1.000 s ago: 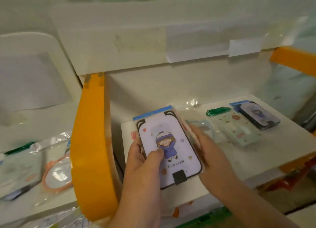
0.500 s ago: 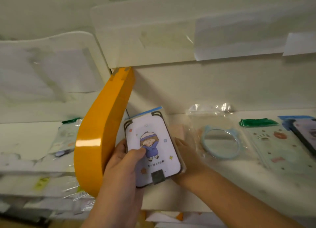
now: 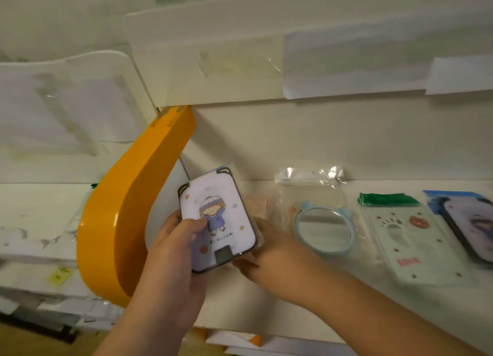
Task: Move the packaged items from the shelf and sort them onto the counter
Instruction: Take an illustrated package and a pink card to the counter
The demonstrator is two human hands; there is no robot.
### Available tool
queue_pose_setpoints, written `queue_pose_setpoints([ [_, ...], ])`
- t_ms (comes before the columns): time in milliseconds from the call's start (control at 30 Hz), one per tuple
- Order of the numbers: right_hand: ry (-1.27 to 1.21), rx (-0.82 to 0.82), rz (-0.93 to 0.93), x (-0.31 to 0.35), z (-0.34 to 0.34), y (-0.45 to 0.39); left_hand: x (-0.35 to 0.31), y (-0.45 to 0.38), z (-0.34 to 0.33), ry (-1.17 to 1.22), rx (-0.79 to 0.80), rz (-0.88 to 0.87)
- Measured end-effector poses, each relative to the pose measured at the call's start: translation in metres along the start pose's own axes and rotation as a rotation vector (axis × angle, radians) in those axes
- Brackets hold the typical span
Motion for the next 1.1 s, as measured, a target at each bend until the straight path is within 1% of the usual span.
queue_pose_setpoints([
  [33, 0.013, -0.021, 0.007, -0.005, 0.007, 0.002, -0.001, -0.001, -0.004, 0.008, 0.019, -0.012],
  [100, 0.02, -0.068, -0.085, -0.009, 0.031, 0.012, 0.0, -0.005, -0.013, 0.022, 0.015, 0.0],
  [167, 0.087, -0.145, -0.161, -0.02, 0.056, 0.027, 0.004, -0.009, -0.026, 0.031, 0.047, 0.024],
  [267, 0.17, -0.202, -0.275, -0.04, 0.097, 0.061, 0.012, -0.01, -0.051, -0.024, 0.084, 0.037],
  [433, 0.267, -0.341, -0.508, -0.075, 0.163, 0.139, 0.038, -0.002, -0.117, -0.122, 0.228, 0.076],
  [500, 0.289, -0.37, -0.58, -0.084, 0.181, 0.172, 0.053, 0.006, -0.146, -0.161, 0.328, 0.112],
  [567, 0.318, -0.397, -0.633, -0.094, 0.194, 0.203, 0.069, 0.014, -0.172, -0.222, 0.372, 0.107],
  [667, 0.33, -0.425, -0.721, -0.103, 0.21, 0.245, 0.097, 0.018, -0.207, -0.274, 0.383, 0.155],
  [733, 0.337, -0.443, -0.773, -0.106, 0.217, 0.269, 0.113, 0.016, -0.23, -0.301, 0.366, 0.16],
  [800, 0.357, -0.442, -0.816, -0.105, 0.224, 0.287, 0.126, 0.019, -0.256, -0.342, 0.395, 0.163],
  [900, 0.364, -0.43, -0.853, -0.101, 0.231, 0.308, 0.148, 0.025, -0.294, -0.436, 0.465, 0.17],
  [1100, 0.342, -0.405, -0.89, -0.098, 0.234, 0.333, 0.179, 0.026, -0.338, -0.639, 0.504, 0.186],
])
Point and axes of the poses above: each hand's wrist, its own y-axis away from the middle knuckle, its own z-axis out of the back of the hand, x = y × z, the point moved 4 cm from there along -y, towards the middle knuckle, and after that the axes turned 3 degrees about -y, right-handed, at the moved point
